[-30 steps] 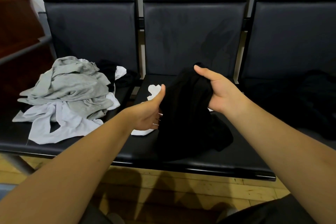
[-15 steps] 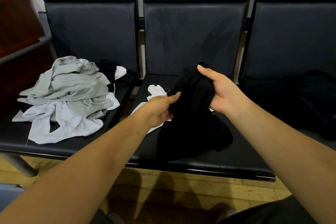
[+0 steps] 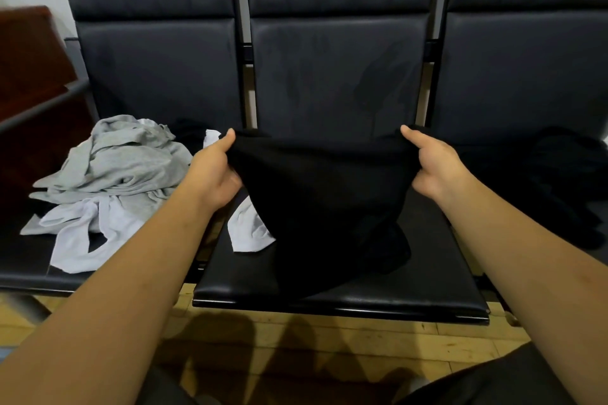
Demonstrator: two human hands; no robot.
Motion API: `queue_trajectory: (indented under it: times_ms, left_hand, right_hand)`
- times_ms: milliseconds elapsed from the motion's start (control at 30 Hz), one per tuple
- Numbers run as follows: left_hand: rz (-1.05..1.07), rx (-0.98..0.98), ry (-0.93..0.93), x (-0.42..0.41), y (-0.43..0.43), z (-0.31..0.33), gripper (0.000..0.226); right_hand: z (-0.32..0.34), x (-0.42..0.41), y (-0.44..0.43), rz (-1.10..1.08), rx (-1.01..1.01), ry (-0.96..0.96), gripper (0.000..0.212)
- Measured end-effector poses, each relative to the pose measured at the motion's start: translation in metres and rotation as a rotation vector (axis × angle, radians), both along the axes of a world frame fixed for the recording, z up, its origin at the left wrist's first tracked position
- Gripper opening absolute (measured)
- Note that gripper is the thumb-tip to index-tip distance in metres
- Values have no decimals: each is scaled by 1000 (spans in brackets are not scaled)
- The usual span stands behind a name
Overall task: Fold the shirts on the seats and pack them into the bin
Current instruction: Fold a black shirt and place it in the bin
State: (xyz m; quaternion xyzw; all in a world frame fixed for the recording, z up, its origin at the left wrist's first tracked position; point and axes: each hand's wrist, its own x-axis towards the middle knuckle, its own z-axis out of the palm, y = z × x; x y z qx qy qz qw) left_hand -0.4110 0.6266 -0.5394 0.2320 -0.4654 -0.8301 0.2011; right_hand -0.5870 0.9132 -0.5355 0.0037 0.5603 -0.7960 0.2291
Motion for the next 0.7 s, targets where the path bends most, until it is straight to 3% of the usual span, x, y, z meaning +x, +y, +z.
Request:
queue_trajectory:
  times_ms: [100, 300, 500, 600, 700]
  left_hand:
    - [-48, 27, 27, 0, 6, 4, 48]
    - [55, -23, -58, -2, 3, 48, 45]
    - [166, -259, 12, 2, 7, 145, 46]
    - [150, -461, -53, 9, 16, 175, 14]
    - [164, -420, -94, 17, 14, 192, 14]
  right_hand:
    - [2, -1, 6, 13, -88, -39, 36]
    - [35, 4, 23, 17, 35, 22, 33]
    - [111, 8, 59, 28, -75, 132, 18]
    - [136, 12, 72, 11, -115, 135, 17]
    - [152, 18, 80, 20, -111, 122, 22]
